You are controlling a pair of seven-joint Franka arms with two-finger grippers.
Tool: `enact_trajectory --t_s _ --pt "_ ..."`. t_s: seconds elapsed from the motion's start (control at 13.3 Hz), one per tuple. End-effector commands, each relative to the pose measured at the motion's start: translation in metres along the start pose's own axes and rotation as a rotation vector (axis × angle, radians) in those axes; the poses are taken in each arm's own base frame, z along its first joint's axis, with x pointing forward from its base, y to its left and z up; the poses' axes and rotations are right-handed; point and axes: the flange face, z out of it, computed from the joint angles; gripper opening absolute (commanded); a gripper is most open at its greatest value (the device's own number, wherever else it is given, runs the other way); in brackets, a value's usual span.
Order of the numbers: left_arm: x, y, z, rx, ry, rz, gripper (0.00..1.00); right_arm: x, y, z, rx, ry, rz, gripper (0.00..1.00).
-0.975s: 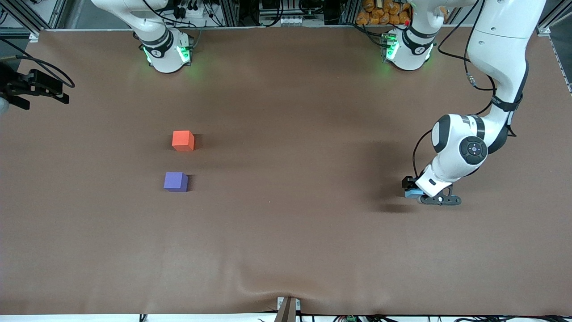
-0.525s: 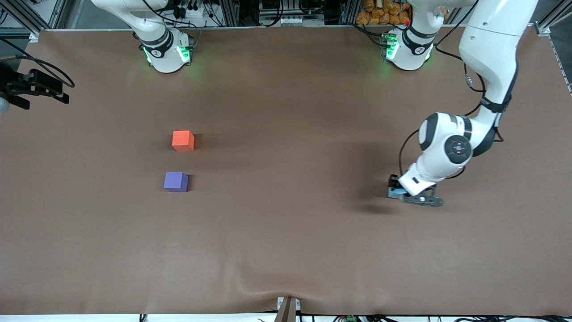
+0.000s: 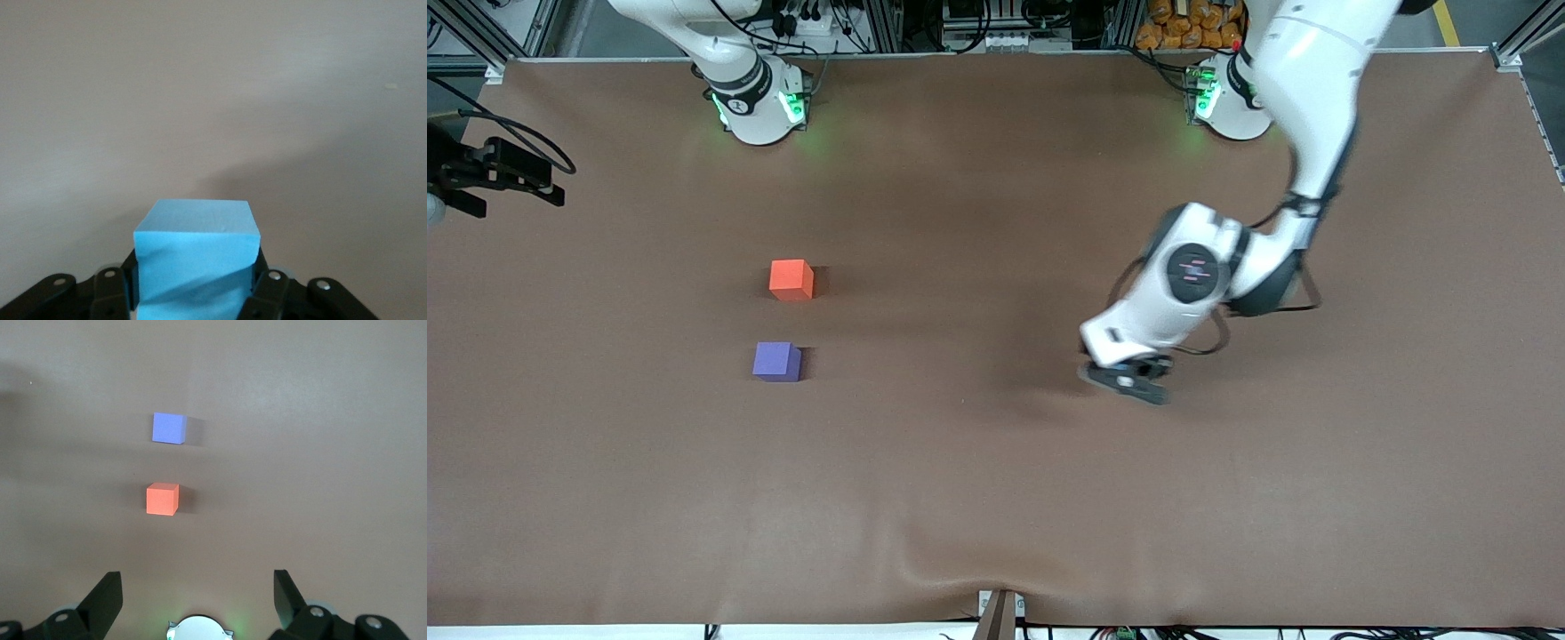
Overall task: Place blue block between orange and purple blocks
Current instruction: 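Set the blue block mid-table with the left gripper while the right gripper reaches out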
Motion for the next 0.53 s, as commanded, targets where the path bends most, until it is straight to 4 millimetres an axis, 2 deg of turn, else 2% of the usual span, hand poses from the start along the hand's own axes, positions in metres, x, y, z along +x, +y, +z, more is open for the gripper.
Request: enact_trajectory --t_s 0.0,0.07,0.22,0.45 --pt "0.024 0.07 0.032 -0.014 0.018 0.022 0.0 0.001 -0.003 -0.006 0.006 0.008 -0.01 1.0" --pt "0.024 0.1 0.042 -0.022 0.022 0.035 0.0 0.001 -0.001 -0.005 0.008 0.009 -0.007 1.0" --pt "0.018 0.135 0.058 -0.027 0.018 0.061 0.0 0.001 -0.001 -0.006 0.006 0.01 -0.005 1.0" --pt "0.005 0.181 0.068 -0.017 0.024 0.094 0.0 0.006 0.004 0.0 0.01 -0.001 0.006 1.0"
